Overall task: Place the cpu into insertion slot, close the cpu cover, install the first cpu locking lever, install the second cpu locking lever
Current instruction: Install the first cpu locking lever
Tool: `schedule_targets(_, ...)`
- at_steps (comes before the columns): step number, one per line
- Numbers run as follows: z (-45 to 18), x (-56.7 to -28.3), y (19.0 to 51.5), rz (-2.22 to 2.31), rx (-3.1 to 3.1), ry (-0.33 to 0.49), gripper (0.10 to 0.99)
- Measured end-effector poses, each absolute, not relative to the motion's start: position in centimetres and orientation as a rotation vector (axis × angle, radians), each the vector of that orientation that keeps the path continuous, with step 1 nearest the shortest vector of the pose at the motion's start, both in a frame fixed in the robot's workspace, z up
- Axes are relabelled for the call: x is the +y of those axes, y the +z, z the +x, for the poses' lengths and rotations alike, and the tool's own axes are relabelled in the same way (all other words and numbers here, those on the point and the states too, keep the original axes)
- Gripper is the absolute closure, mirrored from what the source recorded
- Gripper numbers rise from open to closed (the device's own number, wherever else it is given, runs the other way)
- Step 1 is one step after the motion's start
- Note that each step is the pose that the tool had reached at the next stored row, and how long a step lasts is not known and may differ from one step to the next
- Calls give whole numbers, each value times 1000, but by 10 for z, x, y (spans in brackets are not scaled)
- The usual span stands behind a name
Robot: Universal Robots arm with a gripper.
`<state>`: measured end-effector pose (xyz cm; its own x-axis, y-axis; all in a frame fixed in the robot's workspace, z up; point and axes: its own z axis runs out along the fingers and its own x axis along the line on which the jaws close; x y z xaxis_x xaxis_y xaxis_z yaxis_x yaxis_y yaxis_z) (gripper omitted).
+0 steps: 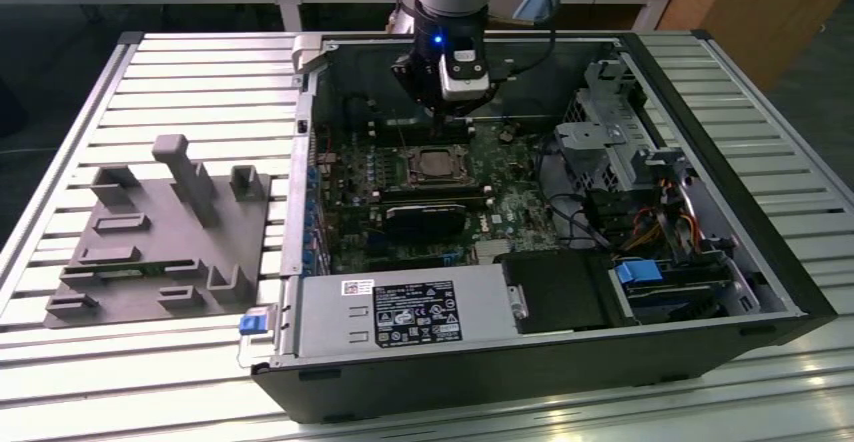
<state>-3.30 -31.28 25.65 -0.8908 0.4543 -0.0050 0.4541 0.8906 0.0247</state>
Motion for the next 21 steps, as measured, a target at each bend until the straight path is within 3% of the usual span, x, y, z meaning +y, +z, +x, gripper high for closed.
schedule_targets(21,-33,-313,256,306,3119,38,980)
